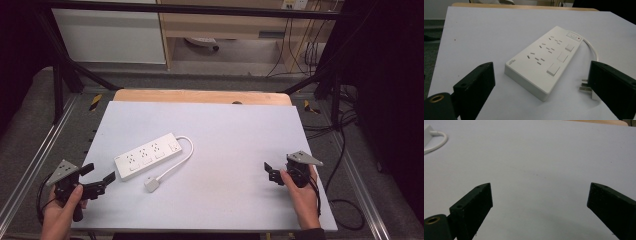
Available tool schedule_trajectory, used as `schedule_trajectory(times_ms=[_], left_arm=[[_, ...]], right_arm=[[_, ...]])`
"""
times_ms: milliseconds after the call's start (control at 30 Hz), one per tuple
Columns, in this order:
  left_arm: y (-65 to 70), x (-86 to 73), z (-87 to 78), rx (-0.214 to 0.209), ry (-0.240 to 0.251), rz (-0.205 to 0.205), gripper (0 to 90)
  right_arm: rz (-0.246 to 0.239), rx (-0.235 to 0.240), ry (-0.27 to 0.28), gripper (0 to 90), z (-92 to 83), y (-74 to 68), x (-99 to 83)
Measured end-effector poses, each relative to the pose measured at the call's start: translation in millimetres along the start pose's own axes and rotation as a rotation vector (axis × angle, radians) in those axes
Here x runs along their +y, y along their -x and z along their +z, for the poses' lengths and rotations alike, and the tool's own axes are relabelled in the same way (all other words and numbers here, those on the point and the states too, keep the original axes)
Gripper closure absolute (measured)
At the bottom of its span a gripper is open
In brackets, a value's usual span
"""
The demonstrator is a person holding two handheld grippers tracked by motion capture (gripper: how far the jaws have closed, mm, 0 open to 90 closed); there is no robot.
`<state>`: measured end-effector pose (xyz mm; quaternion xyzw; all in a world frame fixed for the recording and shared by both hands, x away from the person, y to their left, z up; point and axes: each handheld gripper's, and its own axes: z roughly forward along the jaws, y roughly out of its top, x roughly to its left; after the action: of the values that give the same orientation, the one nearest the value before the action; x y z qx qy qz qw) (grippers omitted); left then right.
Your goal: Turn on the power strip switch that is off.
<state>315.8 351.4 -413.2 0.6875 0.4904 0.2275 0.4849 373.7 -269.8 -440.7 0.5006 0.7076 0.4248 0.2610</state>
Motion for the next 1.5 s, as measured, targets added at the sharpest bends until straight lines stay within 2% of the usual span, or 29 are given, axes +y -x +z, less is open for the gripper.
schedule_trajectory(times_ms=[167, 367, 700, 833, 1000, 1200, 1333, 1500], left_arm=[[0.8, 2.6, 1.2, -0.002, 0.005, -0.001, 7.7], [0.7, 2.1, -1.0, -0.014, 0.015, -0.004, 7.8], [4.3, 2.8, -6.5, -0.031, 0.053, 0.003, 7.7], [7.3, 3.6, -8.2, -0.037, 0.07, 0.02, 6.7], [10.6, 7.1, -4.4, -0.034, 0.072, 0.02, 6.0], [15.8, 14.9, -2.6, -0.031, 0.088, 0.029, 6.1], [17.1, 23.6, -3.2, -0.041, 0.102, 0.013, 6.6], [17.1, 30.3, 2.4, -0.05, 0.088, 0.016, 6.6]], right_arm=[[-0.032, 0.02, 0.003, 5.8, -4.4, -6.3, -0.5], [-0.043, 0.041, 0.004, 4.8, -11.3, -12.1, 1.0], [-0.073, 0.03, -0.029, 4.1, -11.6, -17.5, 2.1], [-0.052, 0.028, -0.031, 3.9, -12.8, -15.1, 1.4], [-0.024, 0.032, -0.03, 3.7, -12.6, -10.9, 0.3], [-0.016, 0.031, -0.041, 3.5, -11.8, -9.7, -0.9], [-0.017, 0.027, -0.038, 3.4, -12.3, -9.3, -1.2], [-0.012, 0.023, -0.043, 3.3, -11.6, -8.0, -1.9]])
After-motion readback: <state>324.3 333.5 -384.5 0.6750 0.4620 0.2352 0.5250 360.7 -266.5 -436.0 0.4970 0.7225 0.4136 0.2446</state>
